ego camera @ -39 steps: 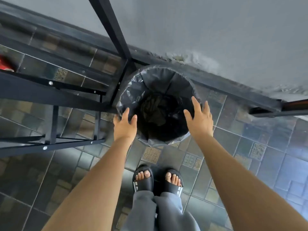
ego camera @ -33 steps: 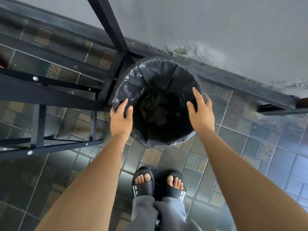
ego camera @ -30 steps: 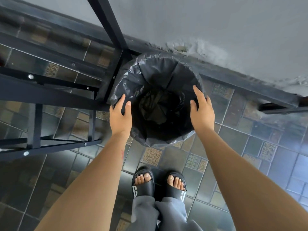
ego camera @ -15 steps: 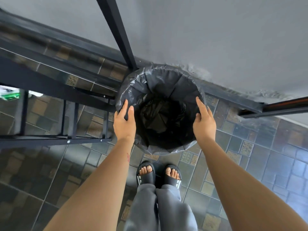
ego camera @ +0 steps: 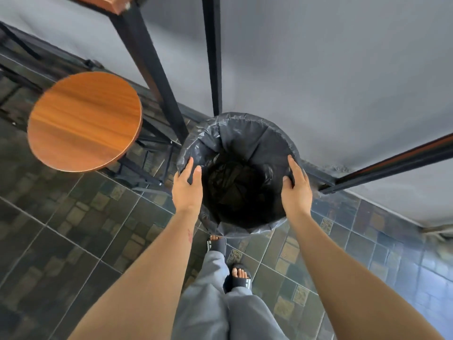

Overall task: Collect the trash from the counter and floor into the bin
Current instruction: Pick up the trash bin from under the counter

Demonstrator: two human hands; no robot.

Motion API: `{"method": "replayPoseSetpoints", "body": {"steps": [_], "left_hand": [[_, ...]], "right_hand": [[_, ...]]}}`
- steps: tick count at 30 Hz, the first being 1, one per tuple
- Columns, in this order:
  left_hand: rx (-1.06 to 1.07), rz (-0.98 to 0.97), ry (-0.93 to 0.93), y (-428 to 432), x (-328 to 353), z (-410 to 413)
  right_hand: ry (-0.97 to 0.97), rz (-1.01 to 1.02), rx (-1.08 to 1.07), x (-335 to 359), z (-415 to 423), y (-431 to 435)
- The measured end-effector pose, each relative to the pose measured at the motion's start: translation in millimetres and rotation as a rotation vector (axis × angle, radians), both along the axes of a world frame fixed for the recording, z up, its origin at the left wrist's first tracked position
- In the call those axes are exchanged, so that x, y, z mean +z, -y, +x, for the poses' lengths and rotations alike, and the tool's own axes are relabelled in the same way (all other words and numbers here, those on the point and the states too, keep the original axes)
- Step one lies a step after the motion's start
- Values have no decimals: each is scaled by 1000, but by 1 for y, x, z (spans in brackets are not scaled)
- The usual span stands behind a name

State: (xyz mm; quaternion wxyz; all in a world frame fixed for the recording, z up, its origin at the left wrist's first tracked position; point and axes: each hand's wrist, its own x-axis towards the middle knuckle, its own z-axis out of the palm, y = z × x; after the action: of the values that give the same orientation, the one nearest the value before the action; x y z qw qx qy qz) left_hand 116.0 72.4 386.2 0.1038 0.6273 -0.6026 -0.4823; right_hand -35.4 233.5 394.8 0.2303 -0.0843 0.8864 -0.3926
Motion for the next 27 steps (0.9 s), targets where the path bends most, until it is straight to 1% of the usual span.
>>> {"method": "replayPoseSetpoints", "body": {"steps": [3,7,10,13,18,20,23,27], "left_hand": [[59,-31,-24,-20,36,35],[59,-92,-29,-40,80,87],[56,-154,-58,-47,108,129],[125,-205,-106,-46,129,179],[285,-270,-180,-22,155,275],[337,-305,-182,-7,163,318],[400,-326,-179,20,169,384],[453,-344,-228,64,173,459]], "right_hand": [[-8,-36,58,37,27,-14],[-22,-64,163,80,60,-25],[-22,-92,236,107,90,-25],[-28,-166,315,126,128,-12],[5,-277,429,138,207,34],[15,-314,492,141,244,59],[48,-354,573,145,302,100],[72,-392,641,148,370,155]]}}
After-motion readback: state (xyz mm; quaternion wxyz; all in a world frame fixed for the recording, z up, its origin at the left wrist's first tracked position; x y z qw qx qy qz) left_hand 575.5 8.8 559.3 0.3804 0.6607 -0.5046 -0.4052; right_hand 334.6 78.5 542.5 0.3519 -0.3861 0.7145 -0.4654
